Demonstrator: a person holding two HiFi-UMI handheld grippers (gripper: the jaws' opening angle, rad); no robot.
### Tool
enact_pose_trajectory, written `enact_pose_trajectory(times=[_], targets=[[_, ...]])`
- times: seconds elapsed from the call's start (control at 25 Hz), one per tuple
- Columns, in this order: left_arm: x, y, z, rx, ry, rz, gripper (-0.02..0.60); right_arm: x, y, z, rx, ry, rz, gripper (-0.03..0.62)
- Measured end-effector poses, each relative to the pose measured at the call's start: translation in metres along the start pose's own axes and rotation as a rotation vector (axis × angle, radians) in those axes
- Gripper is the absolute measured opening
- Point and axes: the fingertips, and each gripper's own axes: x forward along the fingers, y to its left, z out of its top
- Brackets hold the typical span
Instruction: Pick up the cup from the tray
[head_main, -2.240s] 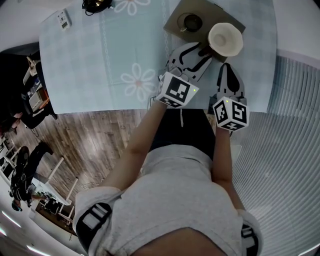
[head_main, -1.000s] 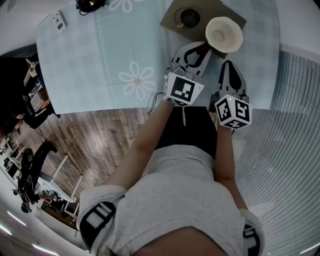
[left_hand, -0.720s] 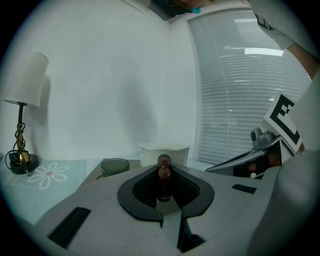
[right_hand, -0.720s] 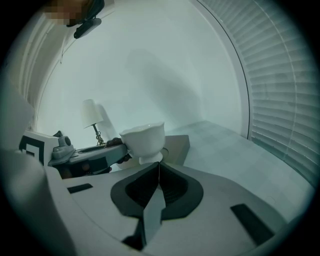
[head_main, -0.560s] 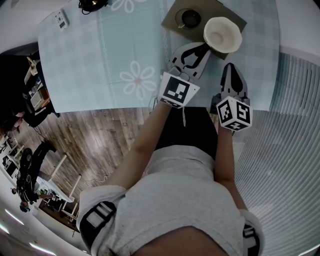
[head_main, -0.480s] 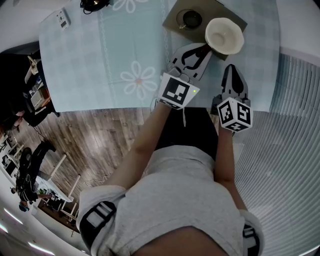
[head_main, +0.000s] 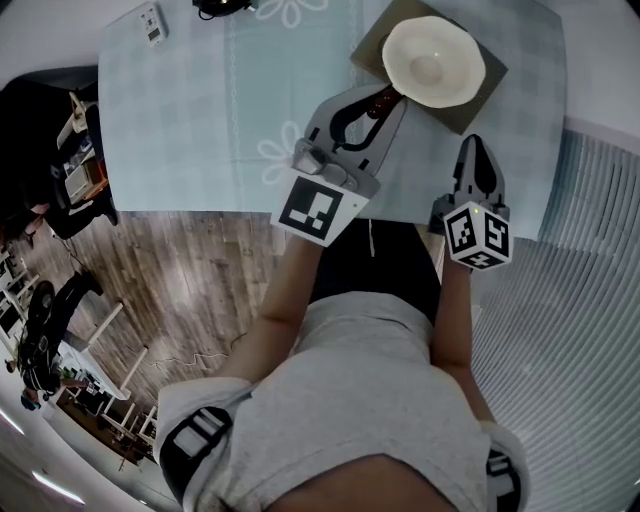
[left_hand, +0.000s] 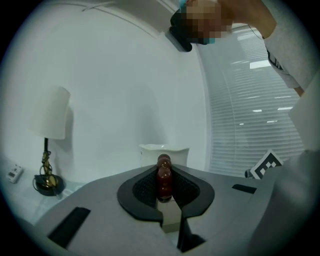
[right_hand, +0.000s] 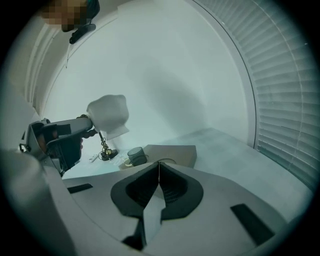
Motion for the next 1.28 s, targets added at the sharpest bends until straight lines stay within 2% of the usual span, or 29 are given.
enact_pose_trajectory(times=[0.12, 0.24, 0.56, 0.72, 0.96, 1.28], targets=[[-0.024, 0.033, 0.006, 0.043, 0.012, 0.086, 0.038, 0.005, 0.019, 0.000, 0.002, 0.004, 0.051, 0.008], [-0.047, 0.068, -0.005, 0.071, 0.043, 0.173, 0.038, 0.010, 0.038, -0.004, -0.010, 0.015, 0.090, 0.008], [-0.068, 0.143, -0.046, 0.041, 0.099, 0.345, 0.038, 0.024, 0.076, -0.010, -0.057, 0.044, 0.156, 0.008], [-0.069, 0.164, -0.071, 0.007, 0.119, 0.369, 0.040, 0.027, 0.086, -0.023, -0.067, 0.072, 0.164, 0.008], [-0.055, 0.185, -0.108, -0.046, 0.167, 0.367, 0.040, 0.037, 0.094, -0.034, -0.080, 0.100, 0.160, 0.008], [-0.039, 0.194, -0.129, -0.052, 0.212, 0.368, 0.040, 0.046, 0.091, -0.032, -0.075, 0.107, 0.134, 0.008]])
